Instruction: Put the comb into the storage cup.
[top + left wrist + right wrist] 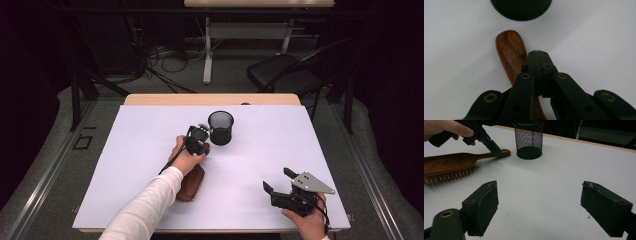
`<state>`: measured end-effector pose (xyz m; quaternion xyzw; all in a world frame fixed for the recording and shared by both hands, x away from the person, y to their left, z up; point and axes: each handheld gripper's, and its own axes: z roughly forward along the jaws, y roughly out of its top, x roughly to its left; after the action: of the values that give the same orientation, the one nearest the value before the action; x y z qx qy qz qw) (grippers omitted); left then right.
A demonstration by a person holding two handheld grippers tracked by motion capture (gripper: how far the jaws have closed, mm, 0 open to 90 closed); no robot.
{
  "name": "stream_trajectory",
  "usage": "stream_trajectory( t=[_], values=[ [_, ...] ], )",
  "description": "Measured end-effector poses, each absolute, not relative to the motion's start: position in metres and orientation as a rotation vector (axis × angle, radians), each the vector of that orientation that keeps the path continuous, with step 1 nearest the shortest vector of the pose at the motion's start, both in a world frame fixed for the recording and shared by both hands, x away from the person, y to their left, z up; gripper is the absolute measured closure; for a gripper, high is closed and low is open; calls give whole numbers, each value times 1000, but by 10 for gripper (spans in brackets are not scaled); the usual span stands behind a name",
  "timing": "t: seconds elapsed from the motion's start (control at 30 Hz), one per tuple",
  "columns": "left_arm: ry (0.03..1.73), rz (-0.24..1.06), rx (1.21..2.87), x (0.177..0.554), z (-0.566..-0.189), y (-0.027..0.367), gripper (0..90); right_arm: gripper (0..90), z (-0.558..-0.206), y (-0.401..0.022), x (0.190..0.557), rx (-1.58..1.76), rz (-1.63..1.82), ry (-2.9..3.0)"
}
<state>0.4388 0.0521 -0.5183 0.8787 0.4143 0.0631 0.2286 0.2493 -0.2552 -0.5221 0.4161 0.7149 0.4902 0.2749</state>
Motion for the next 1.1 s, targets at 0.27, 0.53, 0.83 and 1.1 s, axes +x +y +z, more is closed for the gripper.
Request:
stream_trajectory(
  t=[0.27, 0.53, 0.83, 1.1],
  values=[
    [1182, 195, 2408, 444, -517, 62, 900, 143, -522, -255, 249, 1118, 1317, 1923],
    [1207, 204, 2397, 448, -516, 68, 900, 143, -522, -255, 249, 1116, 1317, 1922],
    [1216, 206, 2387, 449, -519, 66, 900, 143, -522, -255, 249, 1114, 1319, 1922],
    [1222, 223, 2416, 450, -525, 61, 900, 143, -522, -255, 249, 1115, 1317, 1923]
  ],
)
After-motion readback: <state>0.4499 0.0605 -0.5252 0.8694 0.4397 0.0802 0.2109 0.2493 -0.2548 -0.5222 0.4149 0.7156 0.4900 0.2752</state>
